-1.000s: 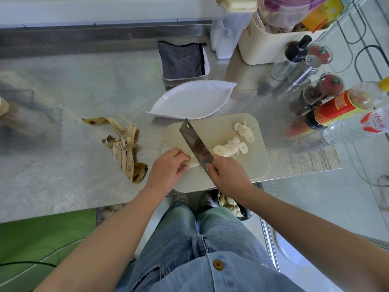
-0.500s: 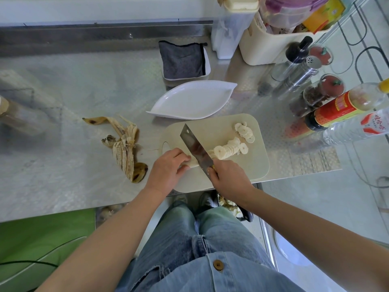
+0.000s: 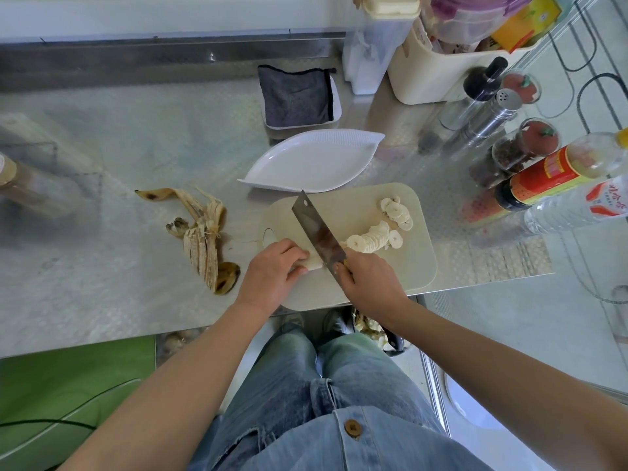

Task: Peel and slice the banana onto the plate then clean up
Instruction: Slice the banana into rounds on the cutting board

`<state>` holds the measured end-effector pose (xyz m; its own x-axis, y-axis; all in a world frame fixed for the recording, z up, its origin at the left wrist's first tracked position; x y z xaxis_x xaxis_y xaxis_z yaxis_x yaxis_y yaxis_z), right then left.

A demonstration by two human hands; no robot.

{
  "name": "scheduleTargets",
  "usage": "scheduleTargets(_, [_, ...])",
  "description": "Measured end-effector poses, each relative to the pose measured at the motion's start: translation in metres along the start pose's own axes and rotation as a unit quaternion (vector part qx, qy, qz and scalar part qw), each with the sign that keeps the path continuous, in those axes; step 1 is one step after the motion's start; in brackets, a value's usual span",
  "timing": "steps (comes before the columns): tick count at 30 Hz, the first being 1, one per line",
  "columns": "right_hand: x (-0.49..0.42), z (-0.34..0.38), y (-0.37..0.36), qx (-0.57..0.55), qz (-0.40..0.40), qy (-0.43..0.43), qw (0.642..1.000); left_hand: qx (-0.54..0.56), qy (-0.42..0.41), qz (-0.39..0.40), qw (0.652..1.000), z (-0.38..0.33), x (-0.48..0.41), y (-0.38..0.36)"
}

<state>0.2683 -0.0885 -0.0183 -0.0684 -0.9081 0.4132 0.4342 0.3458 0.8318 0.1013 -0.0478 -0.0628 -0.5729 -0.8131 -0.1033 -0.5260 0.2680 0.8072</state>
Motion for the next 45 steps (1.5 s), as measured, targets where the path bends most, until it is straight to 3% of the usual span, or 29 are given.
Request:
scheduleTargets(12, [0.007, -0.003, 0.004, 0.015, 0.007, 0.016, 1.0, -0.004, -0.005, -0.001, 1.0, 0.001, 0.0, 0.0])
scheduleTargets(26, [-0.003, 0.004, -0.019, 0.01, 0.031, -0.024, 0.999, -0.002, -0.005, 0.002, 1.0, -0.002, -0.001, 0.001])
scheduleTargets(35, [0.0, -0.001, 0.003, -0.008, -0.002, 0.003, 1.0, 0.009, 0.003, -0.002, 1.0, 0.005, 0.007, 0.001])
scheduleTargets(45, [0.007, 0.006, 0.006, 0.028, 0.026, 0.007, 0.999, 0.009, 0.001, -0.018, 1.0, 0.005, 0.005, 0.001])
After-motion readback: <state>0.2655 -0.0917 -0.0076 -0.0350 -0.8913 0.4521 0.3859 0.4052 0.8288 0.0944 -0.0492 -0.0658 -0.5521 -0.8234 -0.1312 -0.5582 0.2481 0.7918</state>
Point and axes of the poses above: each hand's wrist, its own x-axis away from the middle knuckle, its own y-axis out of the back of the hand, z = x × y, the point moved 3 cm from there along -x, towards the middle knuckle, and after that the axes turned 6 degrees about -y, right-handed, at the moved point
